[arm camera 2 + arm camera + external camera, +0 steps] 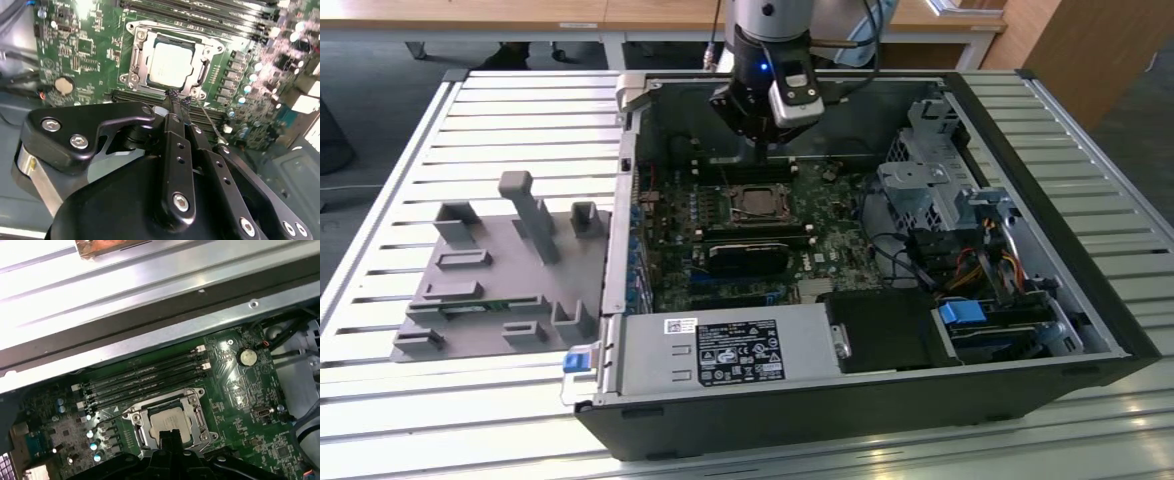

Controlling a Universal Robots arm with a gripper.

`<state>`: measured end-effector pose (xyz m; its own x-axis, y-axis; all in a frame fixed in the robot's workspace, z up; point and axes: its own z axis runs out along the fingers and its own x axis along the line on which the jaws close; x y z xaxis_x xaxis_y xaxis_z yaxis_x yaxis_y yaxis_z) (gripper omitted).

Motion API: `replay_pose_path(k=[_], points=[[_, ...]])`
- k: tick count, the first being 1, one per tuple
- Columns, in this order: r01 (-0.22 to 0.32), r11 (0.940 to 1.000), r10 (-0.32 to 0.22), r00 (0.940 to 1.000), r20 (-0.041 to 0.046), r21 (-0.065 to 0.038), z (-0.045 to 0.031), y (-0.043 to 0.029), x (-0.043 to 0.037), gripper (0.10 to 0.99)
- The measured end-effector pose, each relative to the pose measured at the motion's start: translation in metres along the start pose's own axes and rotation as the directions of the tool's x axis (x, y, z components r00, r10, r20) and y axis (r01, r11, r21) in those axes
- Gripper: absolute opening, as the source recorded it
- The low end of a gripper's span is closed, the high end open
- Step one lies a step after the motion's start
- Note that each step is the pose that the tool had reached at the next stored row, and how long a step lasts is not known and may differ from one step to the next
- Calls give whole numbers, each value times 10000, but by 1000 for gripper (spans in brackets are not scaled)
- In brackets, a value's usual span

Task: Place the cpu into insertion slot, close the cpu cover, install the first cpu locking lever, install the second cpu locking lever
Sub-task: 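Install the first cpu locking lever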

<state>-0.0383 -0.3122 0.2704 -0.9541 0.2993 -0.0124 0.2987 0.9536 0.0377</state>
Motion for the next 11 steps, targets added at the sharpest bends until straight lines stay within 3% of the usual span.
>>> replay_pose_path(k=[3, 7, 11], points=[[555, 9985, -555, 9985, -20, -8, 0, 0, 0, 122], [1257, 9921, -1257, 9921, -46, -19, 1, 0, 0, 122], [1455, 9893, -1455, 9893, -57, -37, -1, -21, 64, 122]])
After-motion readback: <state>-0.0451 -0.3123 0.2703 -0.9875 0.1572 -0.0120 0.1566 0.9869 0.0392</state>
